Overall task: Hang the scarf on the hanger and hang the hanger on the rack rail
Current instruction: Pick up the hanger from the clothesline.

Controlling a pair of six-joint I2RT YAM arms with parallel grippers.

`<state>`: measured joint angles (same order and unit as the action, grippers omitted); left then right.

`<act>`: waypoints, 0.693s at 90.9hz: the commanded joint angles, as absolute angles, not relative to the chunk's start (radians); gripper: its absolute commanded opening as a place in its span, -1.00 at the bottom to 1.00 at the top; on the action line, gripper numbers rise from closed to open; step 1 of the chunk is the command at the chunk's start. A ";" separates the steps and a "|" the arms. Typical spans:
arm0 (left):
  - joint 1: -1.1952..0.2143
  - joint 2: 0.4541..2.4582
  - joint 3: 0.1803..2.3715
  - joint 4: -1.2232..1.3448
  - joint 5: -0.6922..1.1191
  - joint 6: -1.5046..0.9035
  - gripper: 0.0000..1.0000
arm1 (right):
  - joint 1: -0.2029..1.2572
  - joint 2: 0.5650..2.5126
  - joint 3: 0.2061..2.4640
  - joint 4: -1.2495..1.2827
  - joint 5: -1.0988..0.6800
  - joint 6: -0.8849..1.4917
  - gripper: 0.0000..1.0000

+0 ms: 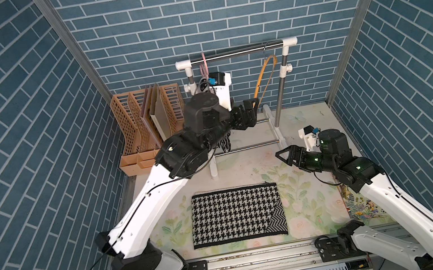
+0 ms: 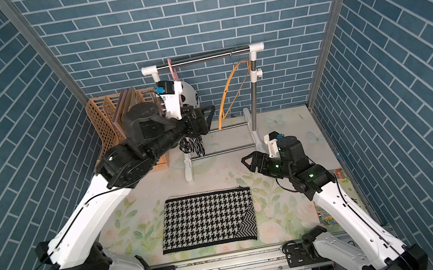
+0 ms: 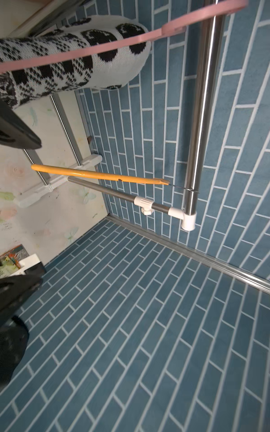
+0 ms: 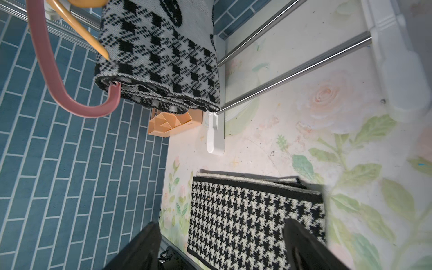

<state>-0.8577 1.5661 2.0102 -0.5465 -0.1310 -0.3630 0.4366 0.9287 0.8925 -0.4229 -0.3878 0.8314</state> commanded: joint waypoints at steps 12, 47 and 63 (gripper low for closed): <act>-0.882 1.786 2.160 -0.620 -0.313 -0.301 0.70 | 0.433 0.866 0.868 -0.496 -0.345 0.833 0.73; -0.853 2.061 2.448 -0.797 -0.377 -0.292 0.42 | 0.433 0.808 0.845 -0.528 -0.325 0.872 0.72; -0.841 2.051 2.441 -0.774 -0.384 -0.306 -0.18 | 0.433 0.791 0.829 -0.525 -0.325 0.890 0.72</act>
